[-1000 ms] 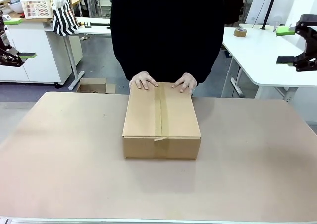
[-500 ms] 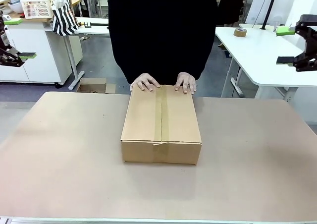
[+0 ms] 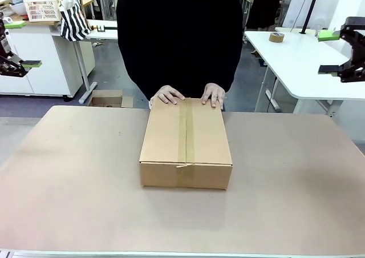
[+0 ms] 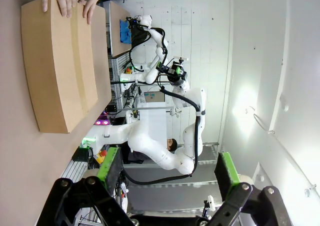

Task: Pack the gift set into the box.
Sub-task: Press and hold the closed box until the human finishes sealing it.

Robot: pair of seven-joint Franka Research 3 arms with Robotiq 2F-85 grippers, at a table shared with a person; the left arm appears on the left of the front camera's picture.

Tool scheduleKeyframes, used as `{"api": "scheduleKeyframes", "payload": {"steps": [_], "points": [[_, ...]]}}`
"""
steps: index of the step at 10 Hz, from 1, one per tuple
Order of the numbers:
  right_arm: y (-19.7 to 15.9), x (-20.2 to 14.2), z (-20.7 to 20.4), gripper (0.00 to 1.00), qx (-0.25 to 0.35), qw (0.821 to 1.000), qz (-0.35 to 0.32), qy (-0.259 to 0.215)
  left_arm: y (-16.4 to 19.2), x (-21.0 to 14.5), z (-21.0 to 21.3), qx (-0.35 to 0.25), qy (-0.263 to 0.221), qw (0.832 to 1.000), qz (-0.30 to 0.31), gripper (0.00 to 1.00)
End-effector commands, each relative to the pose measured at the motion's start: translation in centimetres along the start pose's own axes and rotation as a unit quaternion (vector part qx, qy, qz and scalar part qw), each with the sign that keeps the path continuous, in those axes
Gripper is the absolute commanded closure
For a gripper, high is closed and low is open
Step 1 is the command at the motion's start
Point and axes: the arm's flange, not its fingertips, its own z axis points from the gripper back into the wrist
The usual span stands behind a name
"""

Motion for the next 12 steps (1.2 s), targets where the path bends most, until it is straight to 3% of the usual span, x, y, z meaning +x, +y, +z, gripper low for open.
{"api": "scheduleKeyframes", "payload": {"steps": [1, 5, 6, 7, 8, 9, 10, 11, 12], "points": [[0.0, 0.1, -0.3, 0.00, 0.010, 1.000, 0.000, -0.006, -0.1, -0.1, 0.0, 0.005, 0.002, 1.000, -0.001, 0.00], [0.0, 0.0, 0.0, 0.00, 0.000, 1.000, 0.000, 0.000, 0.0, 0.0, 0.0, 0.000, 0.000, 1.000, 0.000, 0.00], [0.4, 0.8, -2.8, 0.00, -0.033, 0.996, 0.069, 0.041, -0.9, 0.4, -2.2, 0.101, -0.042, 0.988, -0.112, 0.00], [0.9, 0.6, -6.6, 0.00, 0.012, 0.975, 0.196, 0.105, -1.7, 0.2, -6.0, 0.113, -0.026, 0.965, -0.234, 0.00], [1.3, 0.1, -9.7, 0.00, 0.118, 0.933, 0.279, 0.194, -2.0, -0.2, -9.7, 0.138, -0.026, 0.926, -0.351, 0.00], [2.2, -1.6, -12.1, 0.00, 0.261, 0.830, 0.392, 0.299, -1.6, -0.9, -13.2, 0.149, -0.038, 0.880, -0.449, 0.00], [3.1, -4.3, -12.6, 0.00, 0.395, 0.689, 0.476, 0.377, -1.2, -2.1, -15.3, 0.116, -0.026, 0.864, -0.490, 0.00], [3.6, -5.8, -12.2, 0.00, 0.409, 0.643, 0.492, 0.421, -0.7, -3.5, -16.6, 0.095, -0.028, 0.842, -0.530, 0.00], [4.5, -6.7, -11.0, 0.00, 0.395, 0.633, 0.516, 0.421, -0.3, -5.2, -17.7, 0.086, -0.082, 0.806, -0.580, 0.00]]}}
